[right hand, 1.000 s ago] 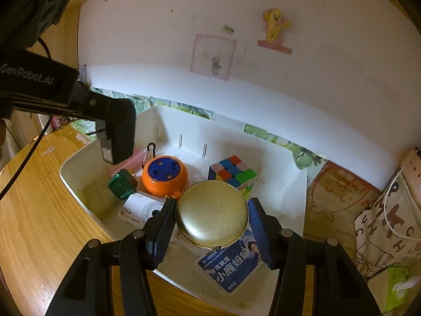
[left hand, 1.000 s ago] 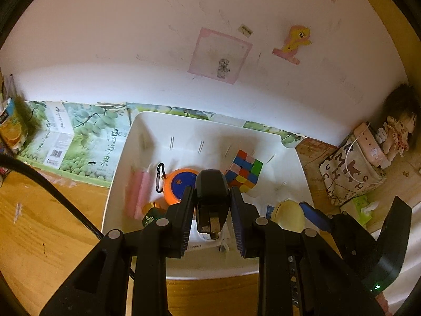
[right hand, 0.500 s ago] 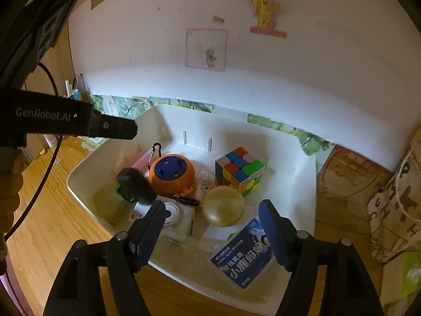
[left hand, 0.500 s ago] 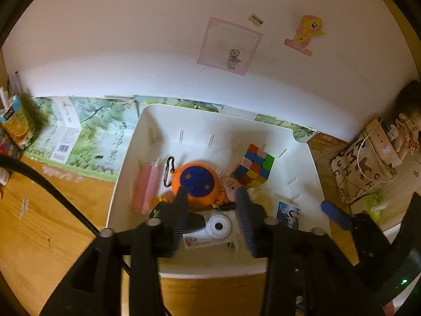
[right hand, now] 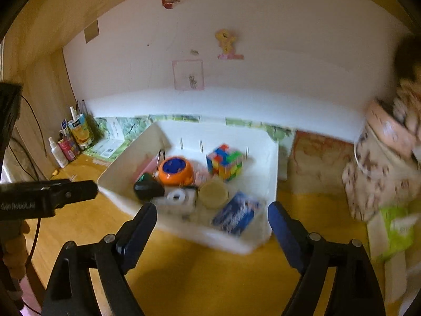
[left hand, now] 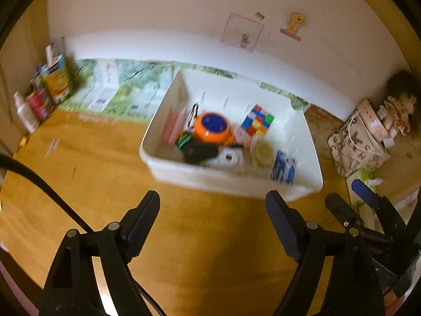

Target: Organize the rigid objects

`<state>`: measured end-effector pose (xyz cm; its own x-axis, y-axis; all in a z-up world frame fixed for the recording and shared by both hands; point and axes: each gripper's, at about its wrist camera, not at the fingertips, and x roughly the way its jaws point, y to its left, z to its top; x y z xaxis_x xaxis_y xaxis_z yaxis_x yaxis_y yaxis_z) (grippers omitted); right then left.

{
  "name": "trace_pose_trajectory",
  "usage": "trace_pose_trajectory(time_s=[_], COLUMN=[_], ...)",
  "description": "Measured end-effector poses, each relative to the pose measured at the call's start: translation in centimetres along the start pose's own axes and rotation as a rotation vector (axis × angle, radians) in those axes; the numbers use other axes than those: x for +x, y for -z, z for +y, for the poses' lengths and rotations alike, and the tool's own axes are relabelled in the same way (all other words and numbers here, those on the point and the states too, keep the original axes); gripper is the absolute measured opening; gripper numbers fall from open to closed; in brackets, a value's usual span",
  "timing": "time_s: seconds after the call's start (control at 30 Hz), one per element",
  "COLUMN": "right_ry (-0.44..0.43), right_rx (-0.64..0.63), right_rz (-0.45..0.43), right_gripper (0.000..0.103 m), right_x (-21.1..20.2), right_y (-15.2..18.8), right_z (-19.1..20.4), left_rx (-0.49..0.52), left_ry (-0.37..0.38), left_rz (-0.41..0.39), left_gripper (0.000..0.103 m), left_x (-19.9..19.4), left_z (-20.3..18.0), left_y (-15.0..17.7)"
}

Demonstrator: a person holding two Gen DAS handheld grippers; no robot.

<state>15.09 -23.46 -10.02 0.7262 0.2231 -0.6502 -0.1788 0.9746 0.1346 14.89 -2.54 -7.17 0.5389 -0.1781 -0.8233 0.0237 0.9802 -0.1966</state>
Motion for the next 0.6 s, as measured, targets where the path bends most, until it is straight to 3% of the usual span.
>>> trace_pose_trajectory(time_s=[0.23, 0.33, 0.47, 0.6], right_ry=[-0.020, -0.035, -0.063, -0.090], right_rx=[0.032, 0.060, 0.111, 0.159], right_rz=[0.075, 0.104, 0.120, 0.132], right_gripper=[0.087, 0.087, 0.101, 0.102], right_x=[-3.7, -5.1, -6.9, -8.6], right_y=[4.2, 5.2, 6.0, 6.5], right_z=[0.3, 0.4, 0.5, 0.7], left_rx=[-0.043, -0.046, -0.029, -0.018], left_ry=[-0.043, -0.059, -0.060, -0.078], left_rz=[-0.044, -0.055, -0.056, -0.059], left_gripper=[0.085, 0.090, 0.092, 0.094], left_x=[-4.2, -5.8, -7.5, -8.6], left_z=[1.0, 1.0, 0.6, 0.2], left_y=[4.8, 6.3, 7.8, 8.3])
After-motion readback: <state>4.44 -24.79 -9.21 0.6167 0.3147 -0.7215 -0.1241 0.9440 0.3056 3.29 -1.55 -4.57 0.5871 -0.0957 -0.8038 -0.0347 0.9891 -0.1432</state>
